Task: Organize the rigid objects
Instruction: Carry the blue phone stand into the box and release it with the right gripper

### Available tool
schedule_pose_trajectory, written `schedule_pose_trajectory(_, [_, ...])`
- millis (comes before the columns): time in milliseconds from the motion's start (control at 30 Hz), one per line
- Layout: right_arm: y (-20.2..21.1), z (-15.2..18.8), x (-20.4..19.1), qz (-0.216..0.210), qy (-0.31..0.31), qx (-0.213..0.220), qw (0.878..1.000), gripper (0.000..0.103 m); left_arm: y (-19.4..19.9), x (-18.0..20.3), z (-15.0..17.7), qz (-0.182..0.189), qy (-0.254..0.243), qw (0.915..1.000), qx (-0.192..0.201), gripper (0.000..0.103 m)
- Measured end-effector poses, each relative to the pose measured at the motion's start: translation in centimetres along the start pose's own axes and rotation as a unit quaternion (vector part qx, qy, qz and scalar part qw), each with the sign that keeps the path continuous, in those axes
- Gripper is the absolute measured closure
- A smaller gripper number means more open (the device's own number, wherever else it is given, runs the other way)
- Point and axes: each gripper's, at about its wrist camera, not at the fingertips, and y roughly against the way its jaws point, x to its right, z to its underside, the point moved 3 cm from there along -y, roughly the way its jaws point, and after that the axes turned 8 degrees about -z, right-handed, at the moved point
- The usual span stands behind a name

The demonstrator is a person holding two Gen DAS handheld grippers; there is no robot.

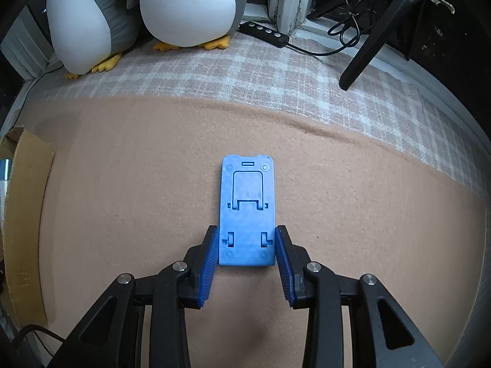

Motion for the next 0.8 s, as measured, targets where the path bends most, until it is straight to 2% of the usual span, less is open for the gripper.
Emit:
schedule_pose_trajectory(167, [2.1, 0.9, -1.9, -0.014, 0.005, 0.026, 1.0, 0.07, 0.0, 0.0, 0.0, -0.001, -0.001, 1.0, 0.0, 0.09])
schedule_pose_trajectory(333, [4.8, 1.6, -5.4, -0.042, 0.042, 0.049, 0.997, 0.07, 0.0, -0.1, 0.0, -0.001, -0.001, 1.0, 0.0, 0.09])
schedule_pose_trajectory(800, [7.9, 1.2, -18.6, -0.113, 0.153, 0.089, 0.978, 0.07, 0.0, -0.2, -0.1, 0.0, 0.0, 1.0, 0.001, 0.09])
